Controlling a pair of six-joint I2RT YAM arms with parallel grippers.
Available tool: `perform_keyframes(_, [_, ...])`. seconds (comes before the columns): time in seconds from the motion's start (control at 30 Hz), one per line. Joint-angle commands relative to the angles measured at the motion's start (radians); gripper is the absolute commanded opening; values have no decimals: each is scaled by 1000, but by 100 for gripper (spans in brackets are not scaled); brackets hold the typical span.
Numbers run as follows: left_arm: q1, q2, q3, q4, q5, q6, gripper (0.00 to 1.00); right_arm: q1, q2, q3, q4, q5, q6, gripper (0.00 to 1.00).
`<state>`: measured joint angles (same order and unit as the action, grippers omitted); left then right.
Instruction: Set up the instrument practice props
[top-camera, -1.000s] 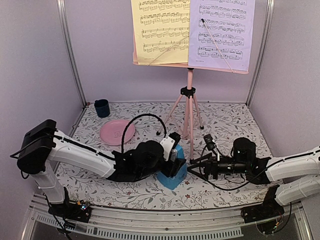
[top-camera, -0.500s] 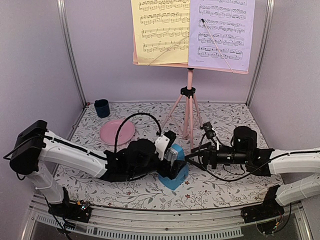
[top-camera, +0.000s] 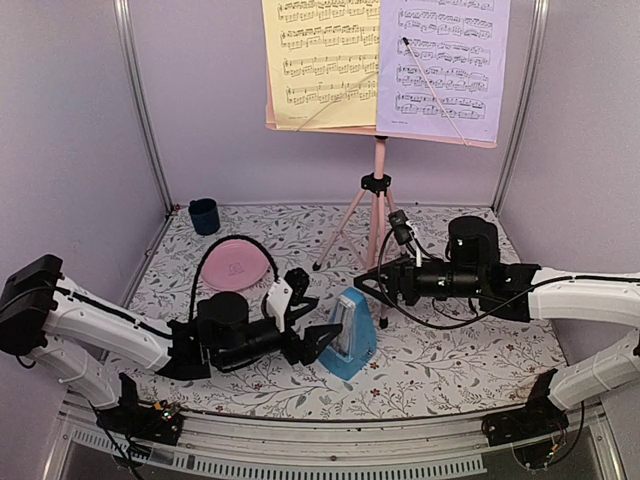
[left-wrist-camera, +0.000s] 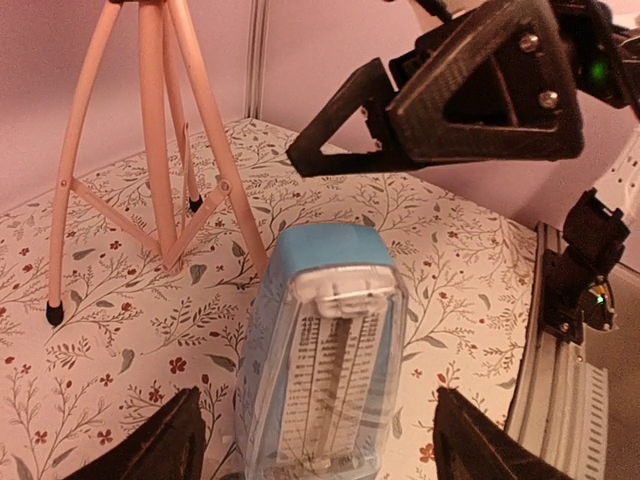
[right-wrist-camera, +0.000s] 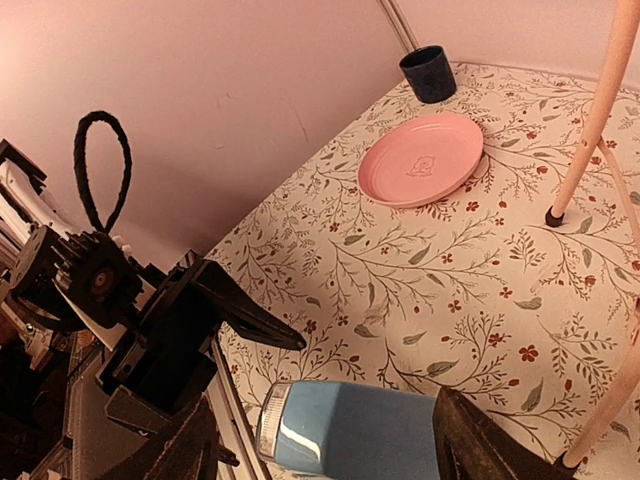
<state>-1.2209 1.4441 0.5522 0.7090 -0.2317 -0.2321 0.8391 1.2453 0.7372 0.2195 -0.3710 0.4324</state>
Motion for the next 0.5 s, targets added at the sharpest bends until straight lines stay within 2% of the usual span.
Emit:
perform_keyframes(0.0, [8,15,-14,172,35,58,78,-5,44,51,-66,9,20,72])
perform_keyframes(0.47, [8,159,83,207,29,105,78,-3,98,28,-57,9,63,62])
